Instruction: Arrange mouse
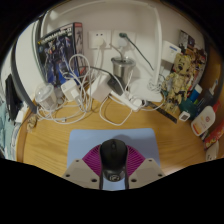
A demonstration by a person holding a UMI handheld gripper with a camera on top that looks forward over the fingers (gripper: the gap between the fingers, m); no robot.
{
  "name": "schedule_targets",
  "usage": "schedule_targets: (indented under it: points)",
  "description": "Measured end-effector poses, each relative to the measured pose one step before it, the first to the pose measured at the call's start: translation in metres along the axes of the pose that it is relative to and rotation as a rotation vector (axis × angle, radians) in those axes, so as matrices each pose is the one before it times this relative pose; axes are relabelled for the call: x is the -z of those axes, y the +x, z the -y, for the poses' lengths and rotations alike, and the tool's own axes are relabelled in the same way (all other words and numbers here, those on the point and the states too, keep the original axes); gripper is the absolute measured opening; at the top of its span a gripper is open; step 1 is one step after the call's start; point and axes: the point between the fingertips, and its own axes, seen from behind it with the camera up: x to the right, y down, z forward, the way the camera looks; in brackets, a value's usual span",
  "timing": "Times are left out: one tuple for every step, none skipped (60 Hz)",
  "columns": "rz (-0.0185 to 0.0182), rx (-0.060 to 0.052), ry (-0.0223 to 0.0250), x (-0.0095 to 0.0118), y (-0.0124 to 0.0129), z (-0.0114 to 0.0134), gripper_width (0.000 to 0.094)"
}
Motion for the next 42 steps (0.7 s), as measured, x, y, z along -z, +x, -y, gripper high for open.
schedule_targets:
  points:
    - [0.00005,0.0035,-0.0062,-0.00213,0.00045,-0.00265,0.0285]
    - [0.00002,0.0026,-0.00594,-0.00222,0.00023,-0.00258,0.0287]
    - [0.00099,0.0025,-0.00635,-0.00138,0.00054,-0.00249,0.0285]
    - [0.00257,0.0013,-0.00484,-0.00205,-0.0003,-0.00266,0.0285]
    - [0.00275,0.001,-0.00537,-0.0022,-0.00063,-0.0033,0.0319]
    - [0.00093,-0.0011,-0.00706,-0.00227,-0.00009,-0.00317,0.031]
    - [0.00049,-0.0017,-0.00831,-0.0023,0.00023,-0.00346,0.0312]
    - [0.00185,0.0006,-0.00843,-0.00197,-0.00029,-0.00346,0.0312]
    - [0.00343,0.004,-0.00993,-0.0014,-0.00057,-0.00371,0.0333]
    - [0.00331,0.0014,0.01626,-0.00124,-0.0001,0.00263,0.0327]
    - [0.00157,-0.0012,0.00455,0.00045,0.00086,0.00002,0.0325]
    - [0.00287,-0.0005,-0.00457,0.00026,-0.00036,-0.0014,0.0325]
    - [0.00208,0.0,0.00093,0.00004,-0.00034,-0.00022,0.0324]
    - [0.00215,-0.0002,0.0043,-0.00026,-0.00005,0.00068,0.0326]
    - [0.00261,0.001,-0.00095,-0.00001,-0.00018,-0.0007,0.0331]
    - [0.00203,0.0006,0.00256,0.00005,-0.00016,0.00037,0.0337]
    - [0.00133,0.0019,0.00259,-0.00013,-0.00008,0.00022,0.0353]
    - [0.00223,0.0022,0.0023,-0.00116,0.00071,-0.00029,0.036]
    - [0.00038,-0.0002,0.00254,0.00032,0.00005,0.00026,0.0369]
    - [0.00065,-0.0019,-0.00093,0.00035,-0.0001,-0.00035,0.0386]
    - [-0.00033,-0.0039,-0.00095,0.00021,0.00016,0.00007,0.0405]
    - [-0.0028,-0.0061,-0.00322,0.00014,0.00077,-0.00012,0.0417]
    - [0.00049,-0.0042,-0.00114,-0.00001,-0.00011,0.00016,0.0427]
    - [-0.00026,-0.0009,-0.0019,0.00007,-0.00003,-0.00004,0.0442]
    - [-0.00051,0.0038,-0.00122,0.00004,0.00014,0.00013,0.0458]
    - [-0.00209,0.0051,0.00059,-0.00002,0.00062,0.00026,0.0466]
    - [-0.00268,0.0048,0.00027,0.00021,0.00056,0.00018,0.0494]
    - [-0.00389,0.0049,-0.0014,0.00049,0.00086,-0.00018,0.0558]
    - [-0.00519,0.0066,-0.00324,0.00088,0.00117,-0.00062,0.0602]
    - [-0.00386,0.0078,-0.00348,0.00143,0.00095,-0.00065,0.0627]
    - [-0.00244,0.0071,-0.00292,0.0018,0.00052,-0.00061,0.0677]
    - [-0.00241,0.0051,-0.00099,0.00222,0.00074,-0.00017,0.074]
    - [-0.0034,0.0017,0.00263,0.00193,0.0006,0.00027,0.0773]
    - [-0.00097,0.0001,0.00407,0.00302,0.00002,0.00076,0.0815]
    - [-0.00009,-0.0022,0.00606,0.00329,-0.00032,0.00114,0.0818]
    - [0.00159,-0.0036,0.00725,0.00367,-0.00068,0.00149,0.0828]
    - [0.00185,-0.0054,0.00702,0.00401,-0.00073,0.00143,0.0836]
    - [0.00091,-0.0065,0.00641,0.00449,-0.00058,0.00123,0.0839]
    - [0.00109,-0.0063,0.00651,0.0046,-0.00072,0.00104,0.0844]
    - [0.00123,-0.0054,0.00602,0.00505,-0.00066,0.0011,0.0852]
    - [0.00041,-0.0049,0.00481,0.00534,-0.00067,0.00096,0.085]
    - [0.00192,-0.0026,0.0062,0.00538,0.00011,0.00029,0.0849]
